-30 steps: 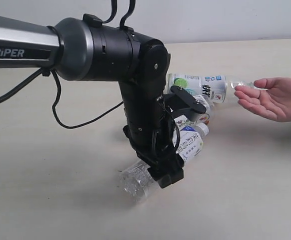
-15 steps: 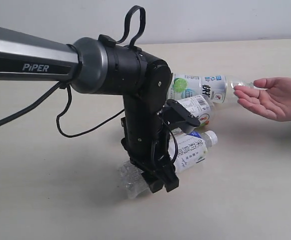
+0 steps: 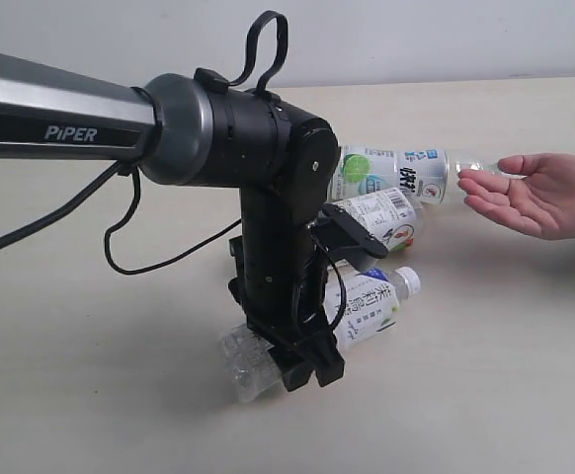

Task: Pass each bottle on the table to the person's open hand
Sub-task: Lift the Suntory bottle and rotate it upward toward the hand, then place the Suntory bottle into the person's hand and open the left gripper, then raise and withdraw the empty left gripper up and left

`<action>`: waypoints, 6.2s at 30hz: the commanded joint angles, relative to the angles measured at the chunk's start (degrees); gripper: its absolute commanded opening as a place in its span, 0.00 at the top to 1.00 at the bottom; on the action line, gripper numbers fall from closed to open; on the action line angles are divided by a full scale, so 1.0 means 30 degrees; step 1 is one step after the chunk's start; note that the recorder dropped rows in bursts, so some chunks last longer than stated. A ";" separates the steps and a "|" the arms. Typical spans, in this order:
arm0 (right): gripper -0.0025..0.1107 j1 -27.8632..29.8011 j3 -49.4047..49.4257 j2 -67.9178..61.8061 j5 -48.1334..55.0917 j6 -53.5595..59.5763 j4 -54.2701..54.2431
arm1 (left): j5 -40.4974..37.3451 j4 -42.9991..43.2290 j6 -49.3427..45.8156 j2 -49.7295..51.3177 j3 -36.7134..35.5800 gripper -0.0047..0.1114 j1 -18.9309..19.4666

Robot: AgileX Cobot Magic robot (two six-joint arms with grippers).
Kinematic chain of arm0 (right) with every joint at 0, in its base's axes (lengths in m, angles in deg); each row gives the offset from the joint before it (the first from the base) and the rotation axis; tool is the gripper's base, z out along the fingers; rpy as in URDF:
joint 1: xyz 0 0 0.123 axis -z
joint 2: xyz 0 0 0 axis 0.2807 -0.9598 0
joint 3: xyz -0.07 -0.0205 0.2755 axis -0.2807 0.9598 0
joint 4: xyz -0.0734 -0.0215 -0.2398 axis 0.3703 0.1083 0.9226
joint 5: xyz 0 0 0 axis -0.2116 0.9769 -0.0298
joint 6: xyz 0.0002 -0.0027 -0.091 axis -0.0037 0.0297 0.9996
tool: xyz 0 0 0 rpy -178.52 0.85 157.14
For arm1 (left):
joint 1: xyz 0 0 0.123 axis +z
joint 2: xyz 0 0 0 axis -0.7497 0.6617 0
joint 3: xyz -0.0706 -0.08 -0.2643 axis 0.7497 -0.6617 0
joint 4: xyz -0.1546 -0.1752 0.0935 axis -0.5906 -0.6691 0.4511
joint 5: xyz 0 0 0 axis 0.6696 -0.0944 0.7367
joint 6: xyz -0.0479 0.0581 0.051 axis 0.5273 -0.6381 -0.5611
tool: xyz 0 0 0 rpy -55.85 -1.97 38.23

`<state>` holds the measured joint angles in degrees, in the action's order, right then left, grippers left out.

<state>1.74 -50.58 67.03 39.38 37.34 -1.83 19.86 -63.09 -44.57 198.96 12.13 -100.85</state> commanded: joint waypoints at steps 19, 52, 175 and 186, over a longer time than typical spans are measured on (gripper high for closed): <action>0.98 -0.0040 0.0090 0.0117 -0.0157 -0.0012 0.0036 | 0.2569 -0.1350 0.3948 -0.2753 0.1479 0.96 -0.0724; 0.98 -0.0040 0.0090 0.0117 -0.0157 -0.0012 0.0036 | 1.1808 -1.8708 0.4140 0.2690 0.7429 0.96 -0.0829; 0.98 -0.0040 0.0090 0.0117 -0.0157 -0.0006 0.0036 | 0.7887 -1.1381 -1.3543 -1.1483 -0.4346 0.96 0.6405; 0.98 -0.0040 0.0090 0.0117 -0.0157 -0.0006 0.0036 | 0.7202 -1.1471 -1.2732 -1.1483 -0.4346 0.96 0.6405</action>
<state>1.74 -50.58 67.03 39.38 37.24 -1.83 42.33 -95.52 -83.10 165.01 -0.69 -81.85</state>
